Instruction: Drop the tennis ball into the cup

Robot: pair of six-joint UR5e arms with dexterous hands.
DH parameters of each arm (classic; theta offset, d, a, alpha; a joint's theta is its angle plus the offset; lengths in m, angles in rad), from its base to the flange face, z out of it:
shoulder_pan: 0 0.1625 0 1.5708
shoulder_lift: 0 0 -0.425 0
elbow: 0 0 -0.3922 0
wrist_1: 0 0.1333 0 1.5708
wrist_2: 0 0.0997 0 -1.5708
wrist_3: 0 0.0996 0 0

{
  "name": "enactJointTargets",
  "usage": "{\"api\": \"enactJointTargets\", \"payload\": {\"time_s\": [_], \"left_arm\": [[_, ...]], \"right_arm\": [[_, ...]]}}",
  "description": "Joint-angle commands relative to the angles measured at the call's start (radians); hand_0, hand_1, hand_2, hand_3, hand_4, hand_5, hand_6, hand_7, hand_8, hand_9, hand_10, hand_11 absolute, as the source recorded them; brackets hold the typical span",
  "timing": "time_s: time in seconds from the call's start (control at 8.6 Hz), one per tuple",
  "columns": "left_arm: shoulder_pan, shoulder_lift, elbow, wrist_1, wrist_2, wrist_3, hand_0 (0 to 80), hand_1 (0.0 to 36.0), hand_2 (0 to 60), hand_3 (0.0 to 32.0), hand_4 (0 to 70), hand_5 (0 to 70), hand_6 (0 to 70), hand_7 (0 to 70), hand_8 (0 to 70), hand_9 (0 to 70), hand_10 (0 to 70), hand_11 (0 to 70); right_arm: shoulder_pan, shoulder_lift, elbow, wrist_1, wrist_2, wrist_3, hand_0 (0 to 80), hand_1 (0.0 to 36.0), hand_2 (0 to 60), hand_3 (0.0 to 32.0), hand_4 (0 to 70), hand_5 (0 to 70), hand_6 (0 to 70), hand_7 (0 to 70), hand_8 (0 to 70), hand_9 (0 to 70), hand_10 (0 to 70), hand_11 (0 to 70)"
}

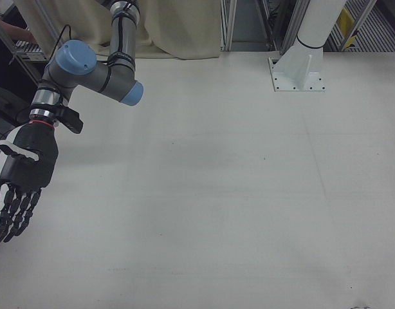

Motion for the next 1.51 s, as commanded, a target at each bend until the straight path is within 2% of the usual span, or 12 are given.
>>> {"api": "enactJointTargets", "payload": {"time_s": [0.0, 0.12, 0.23, 0.35, 0.47, 0.58, 0.7, 0.81, 0.93, 1.05, 1.28, 1.4], "left_arm": [[-0.188, 0.051, -0.200, 0.214, 0.010, -0.095, 68.3, 28.5, 2.3, 0.0, 6.0, 12.8, 24.7, 17.3, 8.3, 9.8, 5.1, 10.5], [-0.235, 0.051, -0.246, 0.282, 0.013, -0.118, 69.6, 28.4, 1.8, 0.0, 5.8, 13.5, 27.4, 13.6, 8.2, 8.2, 4.5, 9.6], [-0.278, 0.048, -0.254, 0.325, 0.016, -0.163, 69.2, 28.9, 0.7, 0.0, 5.9, 11.6, 17.6, 14.0, 6.0, 7.9, 4.6, 9.8], [-0.328, 0.048, -0.257, 0.338, 0.017, -0.168, 70.6, 28.3, 2.2, 0.0, 6.6, 14.3, 31.6, 11.3, 9.1, 7.8, 5.1, 10.5], [-0.355, 0.048, -0.257, 0.344, 0.022, -0.168, 71.2, 28.7, 1.1, 0.0, 7.0, 13.3, 25.3, 12.9, 8.3, 8.7, 5.9, 11.6], [-0.396, 0.047, -0.253, 0.347, 0.034, -0.170, 71.0, 28.7, 1.1, 0.0, 7.5, 13.0, 23.7, 13.8, 8.5, 9.5, 6.6, 12.6], [-0.431, 0.044, -0.239, 0.347, 0.043, -0.168, 70.4, 28.4, 1.6, 0.0, 8.4, 13.4, 26.1, 14.6, 9.3, 10.3, 7.4, 13.8], [-0.432, 0.039, -0.207, 0.342, 0.045, -0.170, 67.7, 27.5, 1.8, 0.0, 8.7, 13.7, 28.5, 16.2, 10.3, 11.3, 8.9, 15.8], [-0.436, 0.036, -0.194, 0.335, 0.045, -0.172, 67.5, 27.8, 1.0, 0.0, 8.6, 12.2, 20.9, 17.7, 8.8, 11.6, 8.8, 15.8], [-0.438, 0.036, -0.184, 0.335, 0.045, -0.172, 66.6, 27.0, 1.8, 0.0, 8.9, 14.0, 30.5, 15.5, 10.6, 11.0, 8.9, 15.9], [-0.442, 0.038, -0.181, 0.315, 0.045, -0.176, 68.3, 27.9, 1.1, 0.0, 8.4, 12.7, 22.5, 15.0, 9.0, 11.0, 8.8, 15.7], [-0.444, 0.039, -0.173, 0.313, 0.046, -0.191, 70.2, 28.2, 0.5, 0.0, 7.5, 13.2, 24.1, 14.4, 9.4, 10.8, 9.1, 16.2]], "right_arm": [[0.000, -0.001, 0.000, 0.000, 0.000, 0.000, 0.0, 0.0, 0.0, 0.0, 0.0, 0.0, 0.0, 0.0, 0.0, 0.0, 0.0, 0.0], [0.000, -0.001, 0.000, 0.000, 0.000, 0.000, 0.0, 0.0, 0.0, 0.0, 0.0, 0.0, 0.0, 0.0, 0.0, 0.0, 0.0, 0.0], [0.000, 0.001, 0.000, 0.000, 0.000, 0.000, 0.0, 0.0, 0.0, 0.0, 0.0, 0.0, 0.0, 0.0, 0.0, 0.0, 0.0, 0.0], [0.000, 0.001, 0.000, 0.000, 0.000, 0.000, 0.0, 0.0, 0.0, 0.0, 0.0, 0.0, 0.0, 0.0, 0.0, 0.0, 0.0, 0.0], [0.000, 0.001, 0.000, 0.002, 0.000, 0.000, 0.0, 0.0, 0.0, 0.0, 0.0, 0.0, 0.0, 0.0, 0.0, 0.0, 0.0, 0.0], [0.000, -0.001, 0.000, 0.000, 0.000, 0.000, 0.0, 0.0, 0.0, 0.0, 0.0, 0.0, 0.0, 0.0, 0.0, 0.0, 0.0, 0.0], [0.000, 0.001, 0.000, 0.000, 0.000, 0.000, 0.0, 0.0, 0.0, 0.0, 0.0, 0.0, 0.0, 0.0, 0.0, 0.0, 0.0, 0.0], [0.000, 0.001, 0.000, 0.000, 0.000, 0.000, 0.0, 0.0, 0.0, 0.0, 0.0, 0.0, 0.0, 0.0, 0.0, 0.0, 0.0, 0.0], [0.000, -0.001, 0.000, 0.000, 0.000, 0.000, 0.0, 0.0, 0.0, 0.0, 0.0, 0.0, 0.0, 0.0, 0.0, 0.0, 0.0, 0.0], [0.000, 0.001, 0.000, 0.000, 0.000, 0.000, 0.0, 0.0, 0.0, 0.0, 0.0, 0.0, 0.0, 0.0, 0.0, 0.0, 0.0, 0.0], [0.000, 0.001, 0.000, 0.000, 0.000, 0.000, 0.0, 0.0, 0.0, 0.0, 0.0, 0.0, 0.0, 0.0, 0.0, 0.0, 0.0, 0.0], [0.000, -0.001, 0.000, 0.000, 0.000, 0.000, 0.0, 0.0, 0.0, 0.0, 0.0, 0.0, 0.0, 0.0, 0.0, 0.0, 0.0, 0.0]]}}
